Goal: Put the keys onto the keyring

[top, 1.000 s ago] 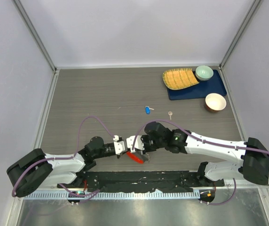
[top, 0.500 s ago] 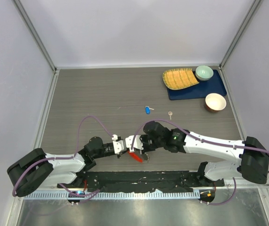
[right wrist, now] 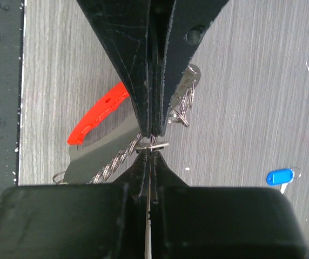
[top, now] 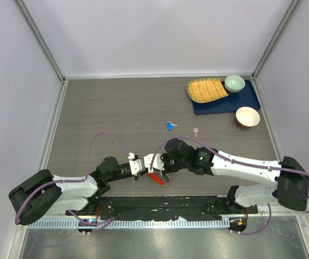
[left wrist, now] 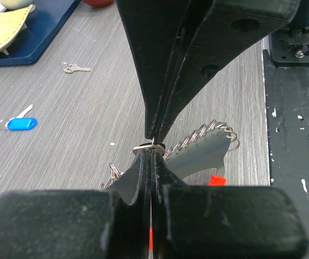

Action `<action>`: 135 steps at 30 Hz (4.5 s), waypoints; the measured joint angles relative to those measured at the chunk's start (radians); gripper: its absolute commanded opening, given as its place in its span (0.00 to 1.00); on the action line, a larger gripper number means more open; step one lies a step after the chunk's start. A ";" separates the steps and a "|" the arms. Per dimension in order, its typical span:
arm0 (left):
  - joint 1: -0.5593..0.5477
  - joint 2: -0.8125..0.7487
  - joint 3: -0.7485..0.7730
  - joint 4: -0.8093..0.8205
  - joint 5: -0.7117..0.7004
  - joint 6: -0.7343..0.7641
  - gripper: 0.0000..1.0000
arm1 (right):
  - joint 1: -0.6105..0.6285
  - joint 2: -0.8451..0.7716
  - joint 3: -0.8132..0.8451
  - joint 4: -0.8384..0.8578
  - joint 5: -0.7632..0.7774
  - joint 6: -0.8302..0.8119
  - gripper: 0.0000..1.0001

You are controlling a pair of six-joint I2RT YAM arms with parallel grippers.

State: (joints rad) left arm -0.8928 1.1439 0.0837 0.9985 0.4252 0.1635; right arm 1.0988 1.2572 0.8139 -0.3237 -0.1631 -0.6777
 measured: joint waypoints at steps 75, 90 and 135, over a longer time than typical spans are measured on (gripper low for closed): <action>0.013 0.303 0.009 0.269 -0.107 -0.069 0.00 | -0.201 -0.031 -0.178 0.211 -0.113 0.195 0.01; 0.016 0.276 0.009 0.269 -0.064 -0.070 0.00 | -0.217 -0.032 -0.178 0.247 -0.185 0.171 0.01; 0.016 0.276 0.009 0.269 -0.035 -0.074 0.00 | -0.202 -0.026 -0.176 0.237 -0.196 0.085 0.01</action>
State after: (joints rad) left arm -0.8764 1.4197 0.0925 1.2675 0.3901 0.0898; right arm 0.8967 1.2308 0.6376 -0.0872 -0.3595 -0.5922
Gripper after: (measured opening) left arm 0.014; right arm 0.014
